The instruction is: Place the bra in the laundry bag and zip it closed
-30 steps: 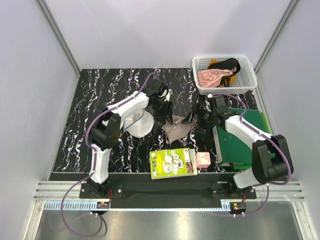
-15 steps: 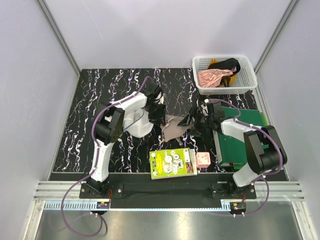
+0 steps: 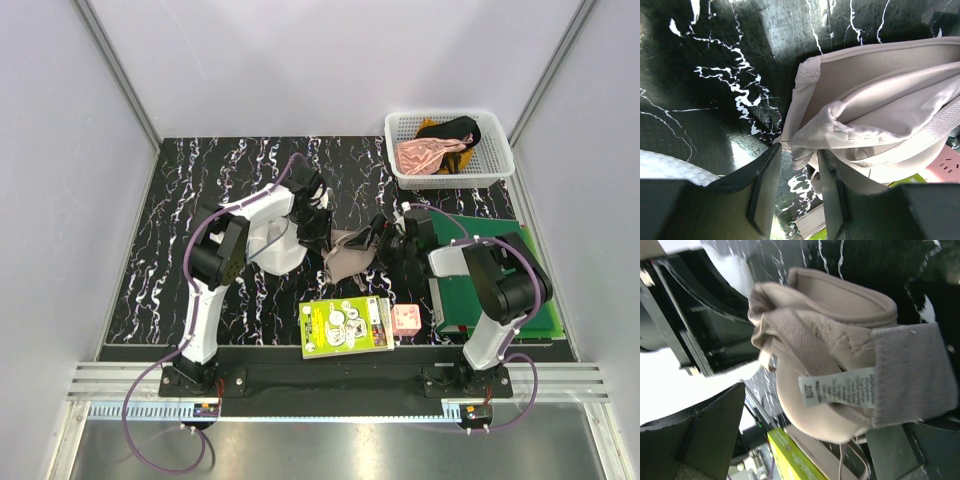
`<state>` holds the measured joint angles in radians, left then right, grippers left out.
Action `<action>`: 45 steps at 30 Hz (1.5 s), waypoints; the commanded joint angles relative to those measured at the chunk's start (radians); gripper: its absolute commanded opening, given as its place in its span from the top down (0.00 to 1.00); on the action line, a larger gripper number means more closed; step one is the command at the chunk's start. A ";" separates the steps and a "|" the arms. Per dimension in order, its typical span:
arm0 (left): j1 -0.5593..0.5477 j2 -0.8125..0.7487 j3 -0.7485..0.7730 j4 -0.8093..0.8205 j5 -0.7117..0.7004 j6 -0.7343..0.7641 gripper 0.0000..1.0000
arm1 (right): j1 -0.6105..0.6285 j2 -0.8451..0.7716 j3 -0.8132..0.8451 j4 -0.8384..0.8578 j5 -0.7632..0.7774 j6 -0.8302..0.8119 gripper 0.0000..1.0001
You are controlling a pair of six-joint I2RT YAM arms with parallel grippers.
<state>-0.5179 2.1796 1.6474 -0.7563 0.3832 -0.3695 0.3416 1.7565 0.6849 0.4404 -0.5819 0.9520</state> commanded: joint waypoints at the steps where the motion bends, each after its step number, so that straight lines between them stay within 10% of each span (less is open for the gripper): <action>1: -0.004 0.005 -0.029 0.011 0.002 0.032 0.59 | 0.019 0.050 -0.012 0.169 0.112 0.082 0.00; 11: -0.004 -0.072 -0.066 0.014 0.003 0.053 0.48 | 0.019 0.071 -0.048 0.284 0.189 0.165 0.38; 16: -0.004 -0.230 -0.075 0.002 0.031 0.049 0.39 | 0.017 0.003 -0.042 0.207 0.156 0.102 0.82; 20: -0.001 -0.464 -0.127 -0.038 0.043 0.035 0.31 | 0.011 -0.170 0.017 -0.023 0.155 -0.004 0.99; 27: 0.108 -0.685 -0.268 -0.072 -0.099 0.020 0.19 | 0.013 -0.354 0.249 -0.564 0.218 -0.238 1.00; 37: 0.187 -0.491 -0.293 -0.002 -0.032 0.158 0.06 | 0.013 -0.469 0.488 -0.807 0.194 -0.279 1.00; 40: 0.185 -0.439 -0.296 0.021 0.006 0.115 0.14 | 0.013 -0.494 0.522 -0.835 0.205 -0.280 1.00; 45: 0.078 -0.443 -0.287 0.129 0.089 -0.017 0.55 | 0.013 -0.491 0.579 -0.891 0.226 -0.312 1.00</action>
<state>-0.3428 1.7638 1.3308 -0.7582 0.3843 -0.2955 0.3531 1.2942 1.1870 -0.3958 -0.3813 0.6830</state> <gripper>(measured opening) 0.531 0.063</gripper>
